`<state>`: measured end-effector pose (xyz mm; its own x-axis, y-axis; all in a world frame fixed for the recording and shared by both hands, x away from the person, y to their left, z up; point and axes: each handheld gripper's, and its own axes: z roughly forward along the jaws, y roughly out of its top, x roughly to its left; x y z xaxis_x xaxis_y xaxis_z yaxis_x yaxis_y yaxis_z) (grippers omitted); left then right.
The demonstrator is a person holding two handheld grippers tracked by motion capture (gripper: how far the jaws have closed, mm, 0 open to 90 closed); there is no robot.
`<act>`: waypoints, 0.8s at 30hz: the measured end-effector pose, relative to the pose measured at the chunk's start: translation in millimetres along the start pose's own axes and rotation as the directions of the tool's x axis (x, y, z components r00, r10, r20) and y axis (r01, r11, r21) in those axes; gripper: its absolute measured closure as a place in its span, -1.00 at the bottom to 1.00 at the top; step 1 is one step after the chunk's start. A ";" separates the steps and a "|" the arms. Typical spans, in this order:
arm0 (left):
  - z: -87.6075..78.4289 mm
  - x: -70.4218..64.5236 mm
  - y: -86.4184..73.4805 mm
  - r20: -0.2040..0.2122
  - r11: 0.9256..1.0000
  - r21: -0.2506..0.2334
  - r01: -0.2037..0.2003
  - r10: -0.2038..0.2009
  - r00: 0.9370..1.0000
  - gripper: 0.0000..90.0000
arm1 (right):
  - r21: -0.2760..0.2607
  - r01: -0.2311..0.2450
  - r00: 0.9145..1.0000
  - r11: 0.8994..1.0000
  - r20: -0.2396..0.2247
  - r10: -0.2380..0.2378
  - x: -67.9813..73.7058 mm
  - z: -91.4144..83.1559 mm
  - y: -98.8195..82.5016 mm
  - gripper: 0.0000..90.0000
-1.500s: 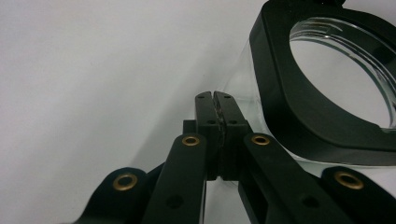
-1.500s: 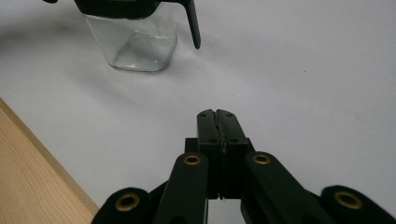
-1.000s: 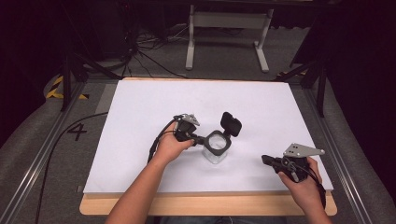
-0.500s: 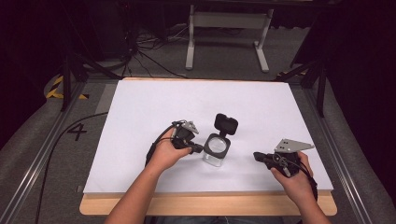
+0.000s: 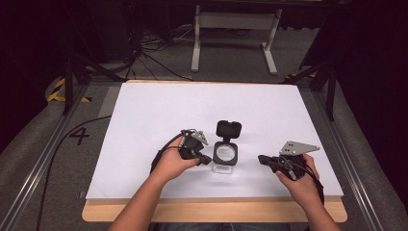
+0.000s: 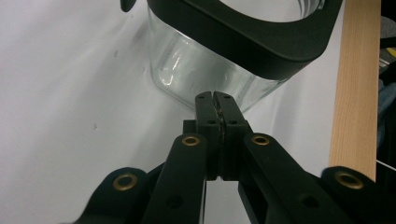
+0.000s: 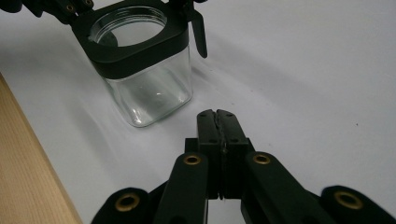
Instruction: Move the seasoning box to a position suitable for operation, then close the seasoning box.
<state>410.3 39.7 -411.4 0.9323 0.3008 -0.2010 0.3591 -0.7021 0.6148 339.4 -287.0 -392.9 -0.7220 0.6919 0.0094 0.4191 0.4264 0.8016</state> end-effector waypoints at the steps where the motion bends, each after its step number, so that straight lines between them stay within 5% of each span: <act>1: 0.5 -1.1 0.3 0.002 1.000 0.001 -0.003 0.003 1.000 0.99 | -0.001 0.001 1.000 1.000 0.000 -0.001 -0.1 0.0 0.1 1.00; 8: 3.2 -5.3 1.6 0.014 1.000 0.014 -0.020 0.020 1.000 0.93 | -0.001 -0.002 1.000 1.000 -0.004 0.002 -0.2 -0.3 -0.3 1.00; 16: -16.0 -13.5 0.7 0.063 1.000 -0.004 -0.011 0.011 0.998 0.94 | -0.005 -0.007 1.000 1.000 -0.015 0.007 -2.7 -1.1 2.9 1.00; 24: -24.3 -32.5 4.7 0.113 0.997 -0.041 -0.073 0.077 0.991 0.96 | -0.040 0.012 0.998 0.999 -0.064 -0.014 -11.9 -4.3 40.6 1.00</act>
<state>380.7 42.4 -383.4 0.9561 0.1712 -0.2380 0.2884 -0.6953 0.6584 362.6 -280.4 -357.8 -0.7614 0.6473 0.0361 0.3885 0.4110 0.8247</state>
